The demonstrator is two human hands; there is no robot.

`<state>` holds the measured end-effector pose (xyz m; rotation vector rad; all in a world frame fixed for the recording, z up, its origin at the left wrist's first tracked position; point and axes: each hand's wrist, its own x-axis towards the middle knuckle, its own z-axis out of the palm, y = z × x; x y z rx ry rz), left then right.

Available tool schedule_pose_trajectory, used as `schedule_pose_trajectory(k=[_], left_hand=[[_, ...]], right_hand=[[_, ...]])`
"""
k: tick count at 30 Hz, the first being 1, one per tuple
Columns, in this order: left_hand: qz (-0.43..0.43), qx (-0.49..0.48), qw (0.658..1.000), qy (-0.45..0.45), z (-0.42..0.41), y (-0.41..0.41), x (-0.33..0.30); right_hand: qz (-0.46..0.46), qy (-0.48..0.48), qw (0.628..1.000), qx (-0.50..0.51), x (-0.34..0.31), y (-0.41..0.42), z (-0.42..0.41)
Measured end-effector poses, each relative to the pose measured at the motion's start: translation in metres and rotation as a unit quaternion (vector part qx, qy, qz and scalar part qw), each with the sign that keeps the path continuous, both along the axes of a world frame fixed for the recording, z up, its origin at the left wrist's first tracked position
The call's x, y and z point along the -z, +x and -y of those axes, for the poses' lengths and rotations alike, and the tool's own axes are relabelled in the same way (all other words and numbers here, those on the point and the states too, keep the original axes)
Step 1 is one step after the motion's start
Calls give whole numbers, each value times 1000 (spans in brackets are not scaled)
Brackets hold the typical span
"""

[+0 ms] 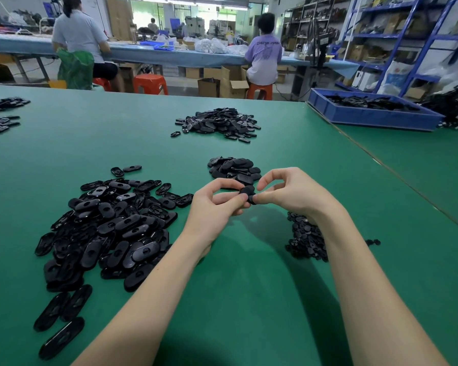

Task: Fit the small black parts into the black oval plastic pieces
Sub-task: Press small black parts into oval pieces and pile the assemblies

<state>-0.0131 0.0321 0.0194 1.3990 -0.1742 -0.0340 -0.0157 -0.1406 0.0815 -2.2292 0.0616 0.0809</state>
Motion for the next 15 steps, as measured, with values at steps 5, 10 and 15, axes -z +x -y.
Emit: schedule_pose_trajectory(k=[5,10,15], left_hand=[[1,-2,1000,-4,0,0,-1],[2,3,1000,9,-1,0,-1],[6,-8,1000,15,0,-1,-2]], right_hand=[[4,3,1000,13,2,2,1],[6,9,1000,-3,2,2,0],[16,0,1000,15,3,4,-3]])
